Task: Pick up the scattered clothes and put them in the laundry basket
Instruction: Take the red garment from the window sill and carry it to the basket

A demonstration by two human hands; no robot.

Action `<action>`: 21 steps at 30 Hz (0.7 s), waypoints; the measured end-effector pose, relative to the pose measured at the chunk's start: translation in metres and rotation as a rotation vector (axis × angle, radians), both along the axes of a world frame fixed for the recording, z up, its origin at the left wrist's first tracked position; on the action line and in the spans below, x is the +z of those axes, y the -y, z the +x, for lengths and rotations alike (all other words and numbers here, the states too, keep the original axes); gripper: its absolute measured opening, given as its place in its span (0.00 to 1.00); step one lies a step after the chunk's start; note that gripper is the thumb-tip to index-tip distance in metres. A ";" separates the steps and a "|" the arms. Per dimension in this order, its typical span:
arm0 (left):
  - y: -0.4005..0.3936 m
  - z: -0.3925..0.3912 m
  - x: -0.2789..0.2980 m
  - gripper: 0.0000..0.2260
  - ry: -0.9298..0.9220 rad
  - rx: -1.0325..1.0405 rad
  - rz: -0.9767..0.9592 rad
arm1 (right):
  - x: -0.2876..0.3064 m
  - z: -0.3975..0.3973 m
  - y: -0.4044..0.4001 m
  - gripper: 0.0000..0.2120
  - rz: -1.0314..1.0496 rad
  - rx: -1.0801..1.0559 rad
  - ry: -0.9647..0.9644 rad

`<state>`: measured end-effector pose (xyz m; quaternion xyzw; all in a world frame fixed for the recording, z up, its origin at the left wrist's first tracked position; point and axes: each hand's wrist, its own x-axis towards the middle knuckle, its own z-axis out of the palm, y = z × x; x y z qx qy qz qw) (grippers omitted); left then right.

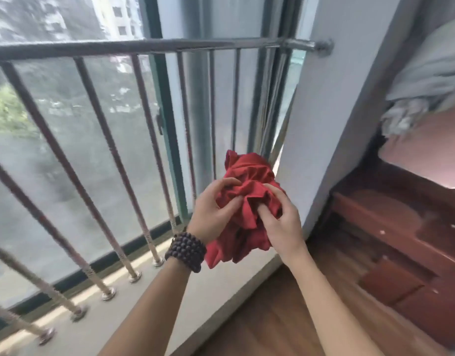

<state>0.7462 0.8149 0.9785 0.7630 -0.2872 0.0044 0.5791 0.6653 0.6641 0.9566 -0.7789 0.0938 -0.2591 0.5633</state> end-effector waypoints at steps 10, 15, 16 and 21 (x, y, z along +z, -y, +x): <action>0.296 -0.089 0.020 0.13 0.109 -0.354 0.029 | 0.015 -0.134 0.254 0.16 -0.011 -0.440 0.087; 0.415 -0.137 0.021 0.12 0.120 -0.557 0.030 | 0.015 -0.202 0.343 0.16 -0.012 -0.639 0.089; 0.437 -0.146 0.020 0.12 0.124 -0.594 0.023 | 0.015 -0.216 0.358 0.16 -0.016 -0.682 0.087; 0.552 -0.203 0.010 0.12 0.123 -0.835 0.003 | 0.006 -0.287 0.434 0.17 -0.004 -0.928 0.080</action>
